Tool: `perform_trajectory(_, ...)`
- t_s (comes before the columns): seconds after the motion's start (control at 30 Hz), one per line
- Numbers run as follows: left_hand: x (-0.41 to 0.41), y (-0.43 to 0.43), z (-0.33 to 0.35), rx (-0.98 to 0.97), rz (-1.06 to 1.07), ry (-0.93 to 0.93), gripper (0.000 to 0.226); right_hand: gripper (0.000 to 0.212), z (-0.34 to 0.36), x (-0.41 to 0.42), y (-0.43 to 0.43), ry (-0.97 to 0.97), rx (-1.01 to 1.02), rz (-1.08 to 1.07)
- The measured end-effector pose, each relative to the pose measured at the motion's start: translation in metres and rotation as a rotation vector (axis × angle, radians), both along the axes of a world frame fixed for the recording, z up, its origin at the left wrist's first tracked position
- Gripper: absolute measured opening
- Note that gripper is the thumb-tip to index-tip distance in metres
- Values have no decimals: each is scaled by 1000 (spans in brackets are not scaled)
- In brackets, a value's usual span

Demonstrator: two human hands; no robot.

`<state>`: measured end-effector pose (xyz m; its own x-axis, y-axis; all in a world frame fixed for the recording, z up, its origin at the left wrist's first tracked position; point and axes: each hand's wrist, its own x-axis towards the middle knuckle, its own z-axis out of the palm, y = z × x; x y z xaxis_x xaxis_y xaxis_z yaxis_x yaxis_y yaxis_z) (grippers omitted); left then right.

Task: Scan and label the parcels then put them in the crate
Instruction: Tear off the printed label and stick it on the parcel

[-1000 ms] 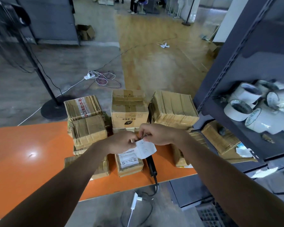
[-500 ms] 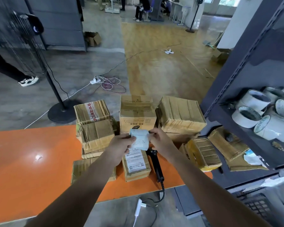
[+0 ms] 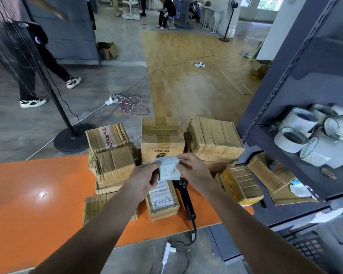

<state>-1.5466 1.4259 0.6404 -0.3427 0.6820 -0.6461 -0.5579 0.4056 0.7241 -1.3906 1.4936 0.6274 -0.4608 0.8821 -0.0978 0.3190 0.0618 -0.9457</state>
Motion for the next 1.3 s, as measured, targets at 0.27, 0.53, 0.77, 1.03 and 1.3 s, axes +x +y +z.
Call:
perform_trajectory(0.27, 9, 0, 4, 21, 69, -100, 17, 21, 3, 6, -1, -89, 209, -41)
perform_trajectory(0.53, 14, 1, 10, -12, 102, -111, 21, 10, 7, 7, -3, -146, 329, -42)
perform_trajectory(0.77, 12, 7, 12, -44, 148, -50, 18, 4, 8, 6, -3, -89, 290, -8)
perform_trajectory(1.03, 12, 6, 16, 106, -3, 154, 10, 2, 6, 5, 6, -68, 146, -44)
perform_trajectory(1.3, 11, -1, 13, 163, -169, 444, 7, 11, 7, 8, 4, 189, -241, -65)
